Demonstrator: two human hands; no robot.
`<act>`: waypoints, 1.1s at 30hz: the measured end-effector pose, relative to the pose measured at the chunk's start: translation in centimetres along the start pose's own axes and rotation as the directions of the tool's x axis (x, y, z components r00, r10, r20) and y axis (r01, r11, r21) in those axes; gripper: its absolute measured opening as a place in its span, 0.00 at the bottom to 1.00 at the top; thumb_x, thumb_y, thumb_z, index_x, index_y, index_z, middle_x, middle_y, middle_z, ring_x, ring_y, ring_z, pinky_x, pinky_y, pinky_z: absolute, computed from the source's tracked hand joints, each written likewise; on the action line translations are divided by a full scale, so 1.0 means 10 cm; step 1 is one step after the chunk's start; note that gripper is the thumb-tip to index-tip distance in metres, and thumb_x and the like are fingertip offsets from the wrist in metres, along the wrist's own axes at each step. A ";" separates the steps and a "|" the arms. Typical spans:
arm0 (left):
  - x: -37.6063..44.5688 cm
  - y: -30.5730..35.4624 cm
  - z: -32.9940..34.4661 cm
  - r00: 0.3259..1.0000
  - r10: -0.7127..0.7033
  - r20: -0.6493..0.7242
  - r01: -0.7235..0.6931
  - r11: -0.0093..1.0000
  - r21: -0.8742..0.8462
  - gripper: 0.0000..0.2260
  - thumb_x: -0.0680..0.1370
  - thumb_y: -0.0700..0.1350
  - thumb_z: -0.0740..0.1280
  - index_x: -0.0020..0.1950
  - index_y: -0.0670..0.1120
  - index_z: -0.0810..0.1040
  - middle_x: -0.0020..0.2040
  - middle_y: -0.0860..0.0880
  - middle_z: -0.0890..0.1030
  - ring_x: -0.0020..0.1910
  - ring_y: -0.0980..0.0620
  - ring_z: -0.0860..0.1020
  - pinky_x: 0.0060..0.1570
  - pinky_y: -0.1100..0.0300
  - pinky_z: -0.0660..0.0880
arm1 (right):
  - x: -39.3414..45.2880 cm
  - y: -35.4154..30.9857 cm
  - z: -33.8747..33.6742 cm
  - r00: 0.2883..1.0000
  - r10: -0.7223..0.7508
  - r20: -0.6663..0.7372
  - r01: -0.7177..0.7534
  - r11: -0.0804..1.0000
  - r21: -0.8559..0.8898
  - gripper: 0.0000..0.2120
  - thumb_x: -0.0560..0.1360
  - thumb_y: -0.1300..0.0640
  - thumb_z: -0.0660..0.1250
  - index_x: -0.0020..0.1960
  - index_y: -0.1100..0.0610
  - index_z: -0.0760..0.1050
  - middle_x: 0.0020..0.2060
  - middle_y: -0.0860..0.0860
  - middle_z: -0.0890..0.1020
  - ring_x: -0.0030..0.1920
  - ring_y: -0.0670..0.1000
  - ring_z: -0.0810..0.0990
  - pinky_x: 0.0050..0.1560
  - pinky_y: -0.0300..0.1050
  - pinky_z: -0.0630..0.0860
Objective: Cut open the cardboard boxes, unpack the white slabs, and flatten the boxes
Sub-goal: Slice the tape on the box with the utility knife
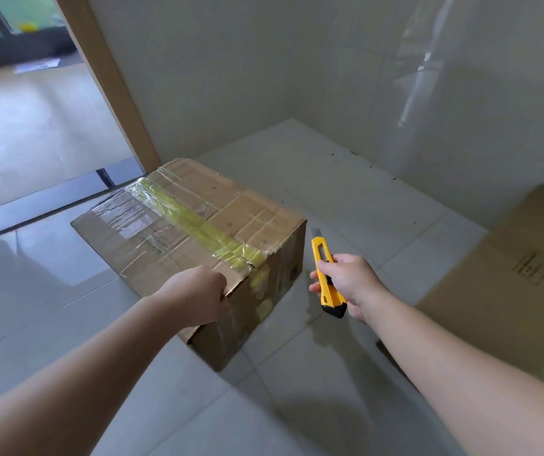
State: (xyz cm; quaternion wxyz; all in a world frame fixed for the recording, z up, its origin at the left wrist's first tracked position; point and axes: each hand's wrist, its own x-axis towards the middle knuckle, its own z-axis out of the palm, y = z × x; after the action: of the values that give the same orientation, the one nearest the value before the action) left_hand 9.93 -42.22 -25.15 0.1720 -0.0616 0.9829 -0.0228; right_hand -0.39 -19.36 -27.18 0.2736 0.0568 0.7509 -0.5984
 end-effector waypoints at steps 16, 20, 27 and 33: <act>0.03 -0.02 0.17 0.977 0.108 -0.182 -0.102 0.994 0.045 0.10 0.71 0.47 0.60 0.30 0.45 0.67 0.28 0.50 0.68 0.29 0.48 0.68 0.27 0.63 0.65 | 0.22 0.02 0.22 0.996 0.013 -0.083 -0.018 0.998 -0.059 0.11 0.80 0.60 0.61 0.60 0.61 0.73 0.41 0.54 0.82 0.31 0.50 0.80 0.28 0.40 0.74; 0.03 -0.03 0.17 0.976 0.108 -0.188 -0.105 0.994 0.024 0.11 0.70 0.47 0.61 0.29 0.46 0.66 0.28 0.50 0.67 0.28 0.49 0.67 0.27 0.62 0.65 | 0.23 0.04 0.26 0.997 -0.015 -0.078 0.010 0.998 -0.058 0.12 0.80 0.59 0.61 0.62 0.62 0.72 0.43 0.55 0.82 0.32 0.51 0.80 0.32 0.41 0.75; 0.04 -0.03 0.15 0.975 0.120 -0.186 -0.113 0.992 0.048 0.12 0.71 0.47 0.61 0.28 0.46 0.65 0.28 0.50 0.66 0.27 0.49 0.66 0.26 0.62 0.63 | 0.20 0.05 0.29 0.998 -0.028 -0.054 0.025 0.997 -0.070 0.13 0.80 0.58 0.61 0.63 0.62 0.72 0.44 0.55 0.82 0.33 0.51 0.81 0.31 0.41 0.75; 0.03 -0.03 0.17 0.973 0.124 -0.194 -0.117 0.992 0.048 0.11 0.70 0.46 0.61 0.29 0.45 0.66 0.29 0.49 0.67 0.28 0.49 0.66 0.28 0.62 0.65 | 0.15 0.09 0.29 1.000 -0.023 -0.016 0.022 0.996 -0.089 0.12 0.80 0.58 0.60 0.62 0.61 0.72 0.43 0.55 0.82 0.32 0.50 0.81 0.32 0.41 0.75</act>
State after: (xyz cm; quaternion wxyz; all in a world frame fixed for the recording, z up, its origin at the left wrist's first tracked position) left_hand 10.20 -42.58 -26.80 0.0763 0.0038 0.9964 -0.0359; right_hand -0.28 -22.18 -29.11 0.2628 0.0410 0.7797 -0.5669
